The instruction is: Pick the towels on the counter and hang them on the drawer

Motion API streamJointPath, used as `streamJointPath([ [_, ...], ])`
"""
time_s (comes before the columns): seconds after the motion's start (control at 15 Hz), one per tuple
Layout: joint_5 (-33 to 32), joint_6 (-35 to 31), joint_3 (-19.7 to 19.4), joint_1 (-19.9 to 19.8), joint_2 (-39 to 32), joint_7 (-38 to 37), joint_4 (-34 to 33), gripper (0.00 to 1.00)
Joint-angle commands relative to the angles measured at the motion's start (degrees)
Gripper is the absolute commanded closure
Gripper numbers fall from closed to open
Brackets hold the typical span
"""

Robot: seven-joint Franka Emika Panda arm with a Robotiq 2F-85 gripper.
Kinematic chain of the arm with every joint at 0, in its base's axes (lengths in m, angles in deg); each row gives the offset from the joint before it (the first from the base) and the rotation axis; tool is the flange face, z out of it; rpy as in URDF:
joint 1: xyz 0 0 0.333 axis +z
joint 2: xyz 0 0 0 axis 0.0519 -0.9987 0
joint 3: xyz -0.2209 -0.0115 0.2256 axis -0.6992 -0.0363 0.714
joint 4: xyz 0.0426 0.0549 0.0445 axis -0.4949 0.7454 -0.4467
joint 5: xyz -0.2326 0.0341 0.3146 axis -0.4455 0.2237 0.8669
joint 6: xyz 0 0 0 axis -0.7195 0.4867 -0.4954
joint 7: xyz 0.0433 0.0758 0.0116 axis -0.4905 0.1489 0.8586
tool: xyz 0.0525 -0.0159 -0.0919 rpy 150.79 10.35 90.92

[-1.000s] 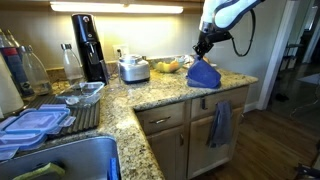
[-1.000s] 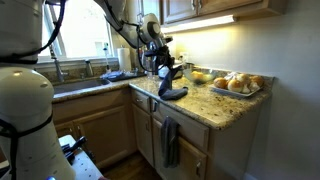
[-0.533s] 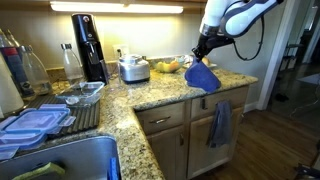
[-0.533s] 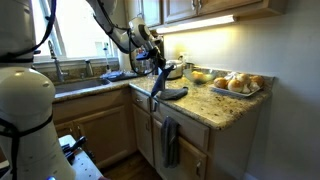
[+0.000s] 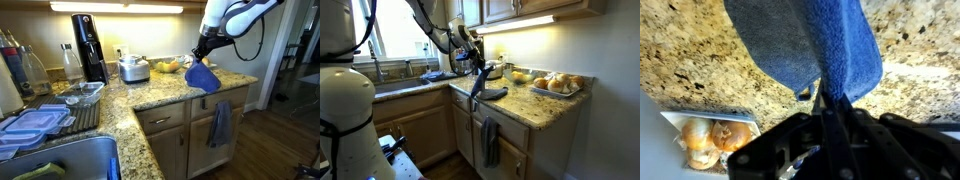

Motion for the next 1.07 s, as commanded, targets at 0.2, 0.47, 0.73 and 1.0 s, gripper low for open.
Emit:
streamJointPath([
  [0.2, -2.46, -0.56, 2.88, -0.83, 8.89, -0.63, 9.56, 0.95],
  [0.47, -1.87, -1.40, 5.72, -2.20, 16.48, -0.39, 17.83, 0.95],
  [0.73, -7.07, -1.02, 9.81, -5.11, 21.11, -6.07, 23.84, 0.95],
  [1.0, -7.64, -2.75, 13.03, -6.80, 23.25, -7.13, 29.77, 0.95],
])
